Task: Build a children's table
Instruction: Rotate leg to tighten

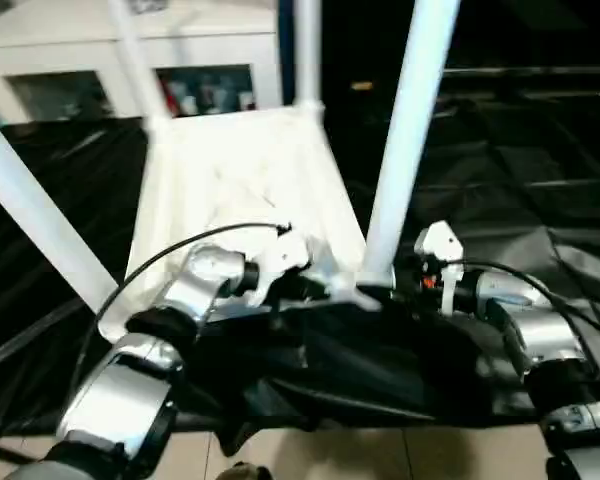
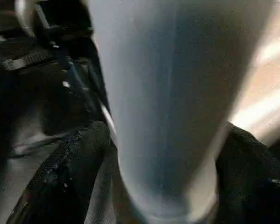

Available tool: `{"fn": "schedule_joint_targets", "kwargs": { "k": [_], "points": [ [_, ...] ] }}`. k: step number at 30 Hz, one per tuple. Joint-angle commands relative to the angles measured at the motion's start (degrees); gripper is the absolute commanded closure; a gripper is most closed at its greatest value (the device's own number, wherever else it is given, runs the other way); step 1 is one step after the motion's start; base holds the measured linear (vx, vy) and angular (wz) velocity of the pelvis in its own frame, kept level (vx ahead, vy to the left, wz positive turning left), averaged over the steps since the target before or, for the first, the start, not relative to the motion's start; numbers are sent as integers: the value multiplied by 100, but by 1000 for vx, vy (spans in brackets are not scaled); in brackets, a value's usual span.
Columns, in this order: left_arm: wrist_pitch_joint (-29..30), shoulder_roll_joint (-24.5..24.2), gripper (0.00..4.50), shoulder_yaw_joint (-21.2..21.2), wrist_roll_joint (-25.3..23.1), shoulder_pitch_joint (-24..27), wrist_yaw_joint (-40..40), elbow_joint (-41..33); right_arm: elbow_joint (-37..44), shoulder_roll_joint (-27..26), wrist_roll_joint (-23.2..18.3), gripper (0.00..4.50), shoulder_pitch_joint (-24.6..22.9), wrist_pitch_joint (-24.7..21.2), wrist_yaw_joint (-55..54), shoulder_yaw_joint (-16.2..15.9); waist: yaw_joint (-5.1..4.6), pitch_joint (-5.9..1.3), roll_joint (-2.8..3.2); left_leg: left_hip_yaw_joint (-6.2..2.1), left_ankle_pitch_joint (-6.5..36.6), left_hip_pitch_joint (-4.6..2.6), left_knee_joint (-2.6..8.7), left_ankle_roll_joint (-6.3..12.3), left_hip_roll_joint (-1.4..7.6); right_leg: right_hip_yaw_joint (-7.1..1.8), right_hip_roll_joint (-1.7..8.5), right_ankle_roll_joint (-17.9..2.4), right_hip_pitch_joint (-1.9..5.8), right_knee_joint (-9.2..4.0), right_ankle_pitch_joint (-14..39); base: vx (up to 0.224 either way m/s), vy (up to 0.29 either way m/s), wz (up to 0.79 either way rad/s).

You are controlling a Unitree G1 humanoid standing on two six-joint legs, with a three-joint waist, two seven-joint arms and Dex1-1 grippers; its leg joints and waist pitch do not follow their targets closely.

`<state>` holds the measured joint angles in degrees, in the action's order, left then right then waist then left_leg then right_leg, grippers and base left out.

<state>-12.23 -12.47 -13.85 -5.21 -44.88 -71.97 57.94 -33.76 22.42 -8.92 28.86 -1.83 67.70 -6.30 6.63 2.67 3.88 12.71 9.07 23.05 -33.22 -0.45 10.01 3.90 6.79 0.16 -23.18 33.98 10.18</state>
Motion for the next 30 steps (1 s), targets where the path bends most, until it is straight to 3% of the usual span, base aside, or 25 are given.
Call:
{"fn": "schedule_joint_targets", "kwargs": {
  "k": [1,7,9,18,19,20,21,22,23,27,29,30],
  "points": [
    [32,-14,450,-158,17,94,-255,-129,104,16,-19,92,-58,-25,210,-139,5,-369,-127,-196,1745,-198,402,355,387,-204,287,-1456,195,-393,1285,0,0,0],
    [86,-114,450,-122,71,198,-416,-289,51,-35,18,131,-2,-49,321,-200,14,-378,-144,-197,1641,-180,400,316,375,-207,294,-1446,211,-366,1139,0,0,0],
    [89,-128,450,-115,80,207,-438,-303,70,-38,9,164,-2,-63,343,-217,13,-382,-148,-193,1581,-174,390,355,369,-206,292,-1451,214,-361,1085,0,0,0],
    [283,-83,450,4,106,173,8,-339,117,-145,9,186,-144,-75,141,-232,17,-377,-153,-195,1531,-174,383,365,366,-203,291,-1424,213,-370,1192,0,0,0],
    [367,19,450,63,-15,49,656,-150,-212,-378,169,186,-73,-74,-691,-62,-8,-361,-148,-197,1615,-171,401,303,374,-210,286,-1405,194,-376,1314,0,0,0],
    [367,19,450,63,-15,49,656,-150,-212,-378,169,186,-73,-74,-691,-62,-8,-361,-148,-197,1615,-171,401,303,374,-210,286,-1405,194,-376,1314,0,0,0],
    [479,223,450,219,-9,-114,1362,74,-566,-723,283,186,-2,-123,-1756,162,-64,-335,-119,-225,2020,-206,434,23,346,-206,293,-1247,165,-437,1945,0,0,0],
    [479,223,450,219,-9,-114,1362,74,-566,-723,283,186,-2,-123,-1756,162,-64,-335,-119,-225,2020,-206,434,23,346,-206,293,-1247,165,-437,1945,0,0,0],
    [539,300,450,246,-35,-168,1634,144,-664,-878,284,186,13,-161,-2137,254,-127,-319,-127,-268,2382,-220,471,-181,349,-203,299,-1099,158,-472,2343,0,0,0],
    [727,591,450,260,-124,-309,2361,318,-964,-1456,256,187,133,-233,-3408,528,-247,-308,-115,-284,2786,-249,490,-300,320,-215,290,-1009,100,-523,2448,0,0,0],
    [893,859,450,297,-139,-437,2893,432,-1161,-1874,276,187,274,-229,-4143,599,-297,-312,-97,-313,2799,-217,508,-313,313,-199,297,-962,131,-525,2493,0,0,0],
    [923,912,450,310,-135,-466,2995,454,-1186,-1942,302,187,304,-214,-4216,573,-309,-307,-103,-307,2825,-231,509,-320,311,-197,285,-945,112,-543,2499,0,0,0]
  ]
}}
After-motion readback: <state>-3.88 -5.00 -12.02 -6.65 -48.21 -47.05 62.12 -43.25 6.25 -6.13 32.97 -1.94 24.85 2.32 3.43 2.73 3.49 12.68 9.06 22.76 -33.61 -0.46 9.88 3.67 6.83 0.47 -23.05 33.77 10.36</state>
